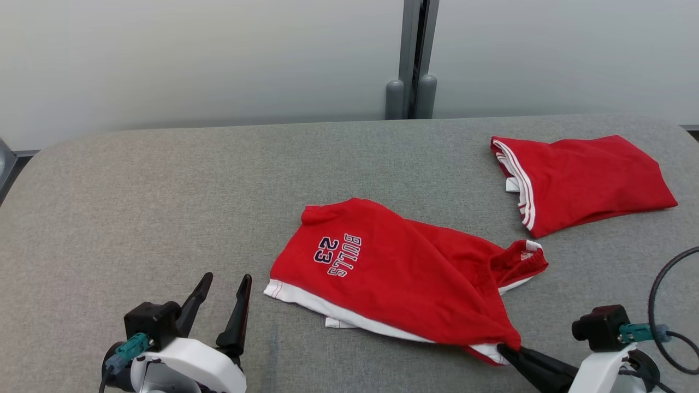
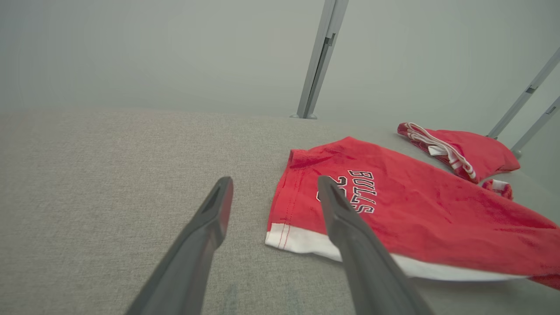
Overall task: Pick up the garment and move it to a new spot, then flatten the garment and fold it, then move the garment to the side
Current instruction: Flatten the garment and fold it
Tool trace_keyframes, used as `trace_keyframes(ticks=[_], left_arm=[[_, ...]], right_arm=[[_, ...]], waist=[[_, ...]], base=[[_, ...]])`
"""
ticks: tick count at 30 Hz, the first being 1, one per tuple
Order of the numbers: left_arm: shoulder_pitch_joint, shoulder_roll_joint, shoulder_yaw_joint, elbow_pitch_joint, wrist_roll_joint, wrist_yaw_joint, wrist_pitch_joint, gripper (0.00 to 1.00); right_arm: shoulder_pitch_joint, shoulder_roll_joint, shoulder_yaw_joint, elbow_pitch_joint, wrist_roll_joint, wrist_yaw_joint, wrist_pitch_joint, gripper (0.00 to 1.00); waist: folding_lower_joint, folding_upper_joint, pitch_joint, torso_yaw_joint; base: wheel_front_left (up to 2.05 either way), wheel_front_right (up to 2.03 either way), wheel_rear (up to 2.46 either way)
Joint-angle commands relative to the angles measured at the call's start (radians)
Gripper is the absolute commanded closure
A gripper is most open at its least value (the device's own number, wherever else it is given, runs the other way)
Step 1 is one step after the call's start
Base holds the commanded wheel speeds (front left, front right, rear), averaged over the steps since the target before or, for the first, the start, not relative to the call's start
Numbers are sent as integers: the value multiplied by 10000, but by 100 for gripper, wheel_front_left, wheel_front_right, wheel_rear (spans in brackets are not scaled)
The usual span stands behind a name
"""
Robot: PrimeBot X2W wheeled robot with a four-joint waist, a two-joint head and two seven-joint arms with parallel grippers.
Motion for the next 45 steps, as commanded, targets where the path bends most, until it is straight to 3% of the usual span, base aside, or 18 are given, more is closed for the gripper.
trace_keyframes(ticks=[1, 9, 17, 18, 19, 20, 29, 38, 41, 45], left_arm=[[4, 111, 14, 35, -51, -48, 22, 0], [-31, 195, -60, 69, -91, -61, 183, 0], [-121, 159, -145, 120, -153, -75, 250, 0], [-135, 145, -156, 137, -155, -71, 241, 0], [-152, 136, -172, 152, -156, -78, 230, 0], [-162, 131, -184, 174, -163, -81, 219, 0], [-47, 72, -301, 383, -220, -97, 196, 0], [165, 90, -390, 412, -314, -7, 300, 0], [211, 93, -319, 367, -377, 31, 214, 0], [206, 135, -111, 245, -419, 147, -75, 0]], right_arm=[[-7, -242, 255, -50, -168, 7, 167, 100], [-526, -1096, 1299, 354, -937, 5, 370, 100], [-1020, -1018, 1730, 1493, -1222, 5, -227, 100], [-1076, -963, 1755, 1580, -1178, 5, -277, 80], [-1118, -922, 1782, 1694, -1147, 5, -342, 52], [-1145, -895, 1764, 1836, -1111, 4, -370, 0], [-1211, -1053, 1048, 2137, -1090, 5, -872, 0], [-263, -1474, -1610, 2290, -1443, 5, -1213, 0], [60, -1090, -3148, 2353, -2065, 5, -1829, 0], [621, 156, -5264, 1868, -3107, 7, -2301, 0]], waist=[[0, -1, 15, -56], [0, -1, 40, -169], [0, -1, 217, -150], [0, -1, 226, -138], [0, -1, 228, -129], [0, -1, 224, -122], [0, -1, -18, -119], [0, -1, -259, -285], [0, -1, -314, -442], [0, -1, -404, -605]], base=[[0, 0, 0], [0, 0, 0], [0, 0, 0], [0, 0, 0], [0, 0, 0], [0, 0, 0], [0, 0, 0], [0, 0, 0], [0, 0, 0], [0, 0, 0]])
